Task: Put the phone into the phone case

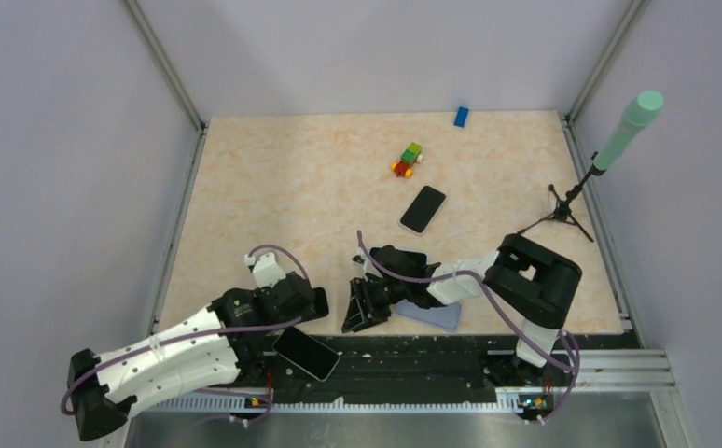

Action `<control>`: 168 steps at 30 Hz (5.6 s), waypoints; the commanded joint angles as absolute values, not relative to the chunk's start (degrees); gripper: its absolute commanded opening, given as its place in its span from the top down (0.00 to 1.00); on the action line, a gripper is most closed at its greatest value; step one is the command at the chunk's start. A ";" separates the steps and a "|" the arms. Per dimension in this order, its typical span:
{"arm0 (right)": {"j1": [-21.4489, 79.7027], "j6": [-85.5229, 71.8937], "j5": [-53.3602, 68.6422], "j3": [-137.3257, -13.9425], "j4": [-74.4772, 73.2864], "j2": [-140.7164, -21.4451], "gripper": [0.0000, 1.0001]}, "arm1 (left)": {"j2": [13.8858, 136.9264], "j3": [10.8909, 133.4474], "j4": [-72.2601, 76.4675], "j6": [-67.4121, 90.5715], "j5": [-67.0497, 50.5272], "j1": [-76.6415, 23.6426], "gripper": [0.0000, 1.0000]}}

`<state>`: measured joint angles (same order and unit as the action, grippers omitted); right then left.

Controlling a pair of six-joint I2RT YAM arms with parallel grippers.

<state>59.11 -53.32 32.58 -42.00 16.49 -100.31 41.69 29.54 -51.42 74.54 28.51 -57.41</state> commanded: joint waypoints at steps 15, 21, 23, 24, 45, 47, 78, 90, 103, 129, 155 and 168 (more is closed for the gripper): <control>62.35 -59.26 39.45 -42.62 32.25 -110.09 0.56 | 51.48 33.01 -54.99 55.94 5.06 -58.27 0.87; 62.37 -59.14 39.87 -43.44 32.64 -111.44 0.56 | 48.22 32.07 -55.46 54.99 1.82 -59.78 1.00; 62.32 -59.21 40.07 -43.86 32.93 -111.93 0.56 | 45.18 31.63 -56.08 54.66 -0.72 -59.94 1.00; 62.32 -59.23 40.22 -44.12 32.96 -112.25 0.56 | 43.66 31.30 -56.23 54.40 -2.84 -59.96 1.00; 62.72 -60.35 41.75 -46.84 35.27 -117.34 0.57 | 47.92 28.82 -58.57 50.92 -9.57 -65.78 1.00; 62.67 -60.33 41.79 -46.91 35.41 -117.67 0.57 | 49.83 28.71 -57.19 53.53 -7.72 -67.78 1.00; 62.74 -77.87 44.65 -40.01 66.48 -124.64 0.91 | 44.74 23.20 -44.53 68.25 12.06 -73.13 1.00; 62.67 -64.46 44.65 -41.25 49.46 -115.77 1.00 | 48.58 38.64 -54.31 64.16 21.92 -73.12 0.92; 57.06 -43.93 40.27 -40.52 18.24 -97.14 1.00 | 51.15 50.80 -50.73 61.57 39.26 -71.80 0.46; 35.59 -29.87 49.97 -37.71 -7.92 -73.99 1.00 | 53.19 31.99 -13.49 39.95 -34.07 -23.30 0.37; 33.16 -35.76 57.83 -40.89 -2.13 -72.30 1.00 | 63.21 29.11 8.40 45.41 -63.25 -21.41 0.64; 31.43 -38.09 51.76 -38.94 -2.25 -72.12 0.80 | 64.31 31.02 6.16 43.86 -59.47 -25.05 1.00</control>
<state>32.88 -36.21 60.12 -37.50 -6.98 -72.82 65.04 28.84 6.20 43.99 -60.14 -21.93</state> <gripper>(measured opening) 0.097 0.055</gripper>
